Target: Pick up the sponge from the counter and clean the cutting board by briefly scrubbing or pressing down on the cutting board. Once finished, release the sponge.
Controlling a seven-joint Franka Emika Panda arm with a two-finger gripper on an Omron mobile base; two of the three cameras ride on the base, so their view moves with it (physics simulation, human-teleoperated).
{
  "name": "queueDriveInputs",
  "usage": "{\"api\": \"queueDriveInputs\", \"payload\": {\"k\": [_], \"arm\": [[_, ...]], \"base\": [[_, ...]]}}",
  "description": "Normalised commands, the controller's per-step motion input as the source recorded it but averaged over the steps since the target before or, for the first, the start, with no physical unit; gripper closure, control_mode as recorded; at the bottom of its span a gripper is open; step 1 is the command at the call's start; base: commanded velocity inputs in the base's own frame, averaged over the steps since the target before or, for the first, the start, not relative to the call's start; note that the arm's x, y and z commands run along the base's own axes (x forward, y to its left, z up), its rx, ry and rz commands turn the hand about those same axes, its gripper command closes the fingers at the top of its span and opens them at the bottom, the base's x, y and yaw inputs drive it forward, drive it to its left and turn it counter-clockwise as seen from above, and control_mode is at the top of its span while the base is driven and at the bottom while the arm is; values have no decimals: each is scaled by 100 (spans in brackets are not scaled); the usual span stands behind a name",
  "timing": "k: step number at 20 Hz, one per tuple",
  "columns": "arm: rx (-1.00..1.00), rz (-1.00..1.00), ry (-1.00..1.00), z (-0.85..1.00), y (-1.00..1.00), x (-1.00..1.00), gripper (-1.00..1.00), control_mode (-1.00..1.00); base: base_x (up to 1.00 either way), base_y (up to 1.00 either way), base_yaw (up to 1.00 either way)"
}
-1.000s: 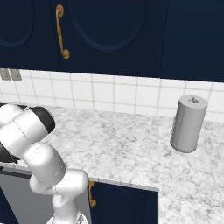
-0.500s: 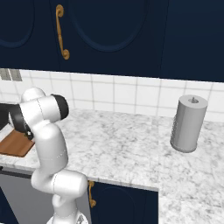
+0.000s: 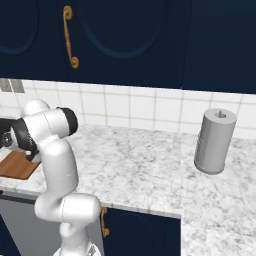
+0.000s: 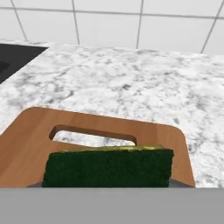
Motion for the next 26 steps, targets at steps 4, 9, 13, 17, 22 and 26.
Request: {"api": "queueDriveInputs", "payload": {"k": [4, 9, 13, 17, 22, 26], "arm": [[8, 0, -10, -46, -10, -100, 100, -100], [9, 1, -5, -39, -29, -84, 100, -100], [11, 6, -1, -31, -49, -50, 100, -100], [13, 11, 0, -31, -40, -49, 100, -100], [14, 15, 0, -37, -11, -61, 100, -100], [6, 8, 0, -17, -56, -32, 100, -100]], "base": [[0, 0, 0], [0, 0, 0], [0, 0, 0], [0, 0, 0], [0, 0, 0], [0, 0, 0]]}}
